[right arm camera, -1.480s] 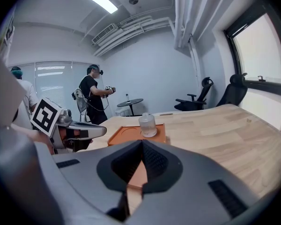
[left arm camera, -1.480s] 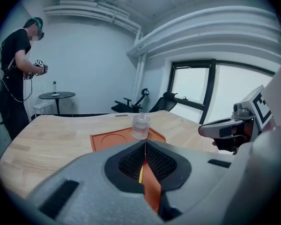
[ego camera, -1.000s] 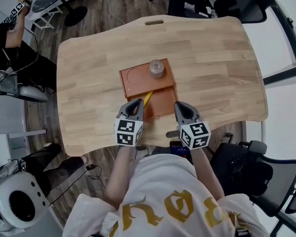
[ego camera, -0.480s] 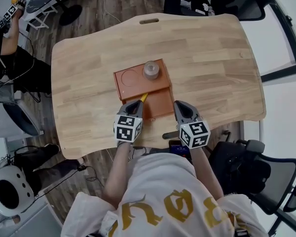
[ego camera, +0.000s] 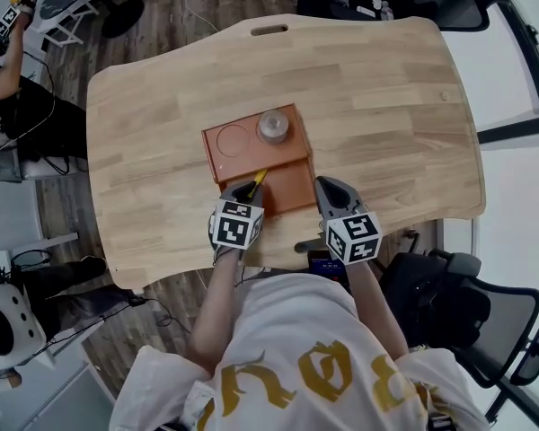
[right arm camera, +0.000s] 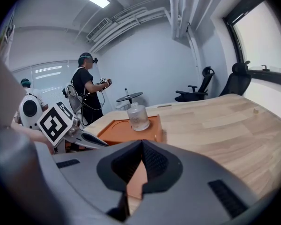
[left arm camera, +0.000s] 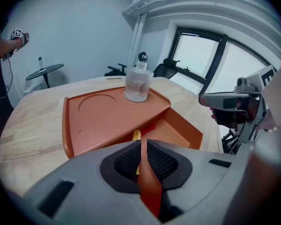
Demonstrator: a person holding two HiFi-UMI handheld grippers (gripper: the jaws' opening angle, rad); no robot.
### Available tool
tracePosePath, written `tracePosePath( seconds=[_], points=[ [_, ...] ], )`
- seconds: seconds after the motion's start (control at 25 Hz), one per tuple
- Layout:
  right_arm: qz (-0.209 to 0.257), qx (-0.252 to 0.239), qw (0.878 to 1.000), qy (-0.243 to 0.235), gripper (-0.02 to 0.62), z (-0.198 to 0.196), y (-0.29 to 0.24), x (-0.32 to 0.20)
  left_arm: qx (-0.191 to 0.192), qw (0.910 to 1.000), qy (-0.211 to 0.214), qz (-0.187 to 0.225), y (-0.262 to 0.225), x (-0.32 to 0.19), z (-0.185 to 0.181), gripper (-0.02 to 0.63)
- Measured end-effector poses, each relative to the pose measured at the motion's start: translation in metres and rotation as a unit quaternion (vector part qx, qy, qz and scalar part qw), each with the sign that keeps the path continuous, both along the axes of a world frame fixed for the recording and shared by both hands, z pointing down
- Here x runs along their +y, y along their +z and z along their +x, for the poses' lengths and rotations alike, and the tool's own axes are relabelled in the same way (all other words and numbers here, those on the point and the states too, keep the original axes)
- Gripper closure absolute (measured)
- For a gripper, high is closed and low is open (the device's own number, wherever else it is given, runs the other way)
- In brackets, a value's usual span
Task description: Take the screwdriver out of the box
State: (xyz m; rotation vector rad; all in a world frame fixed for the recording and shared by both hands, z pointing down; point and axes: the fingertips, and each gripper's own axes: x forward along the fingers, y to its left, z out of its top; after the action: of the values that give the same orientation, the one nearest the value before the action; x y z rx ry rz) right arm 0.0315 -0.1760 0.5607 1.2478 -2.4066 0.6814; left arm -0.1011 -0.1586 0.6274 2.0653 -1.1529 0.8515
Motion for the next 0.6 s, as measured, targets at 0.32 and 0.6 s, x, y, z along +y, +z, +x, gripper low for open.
tracePosePath(
  seconds=[0.32,0.6],
  points=[
    [-0.012,0.002,1.000,-0.007,0.584,-0.002,0.007,-0.008,-0.042,0.9980,0.005,-0.046,0.024,-0.009,0.013,0.433],
    [-0.020,0.006,1.000,0.000,0.584,0.007,0.013,-0.017,-0.050,0.9960,0.003,-0.074,0.040,-0.009,0.016,0.419]
  ],
)
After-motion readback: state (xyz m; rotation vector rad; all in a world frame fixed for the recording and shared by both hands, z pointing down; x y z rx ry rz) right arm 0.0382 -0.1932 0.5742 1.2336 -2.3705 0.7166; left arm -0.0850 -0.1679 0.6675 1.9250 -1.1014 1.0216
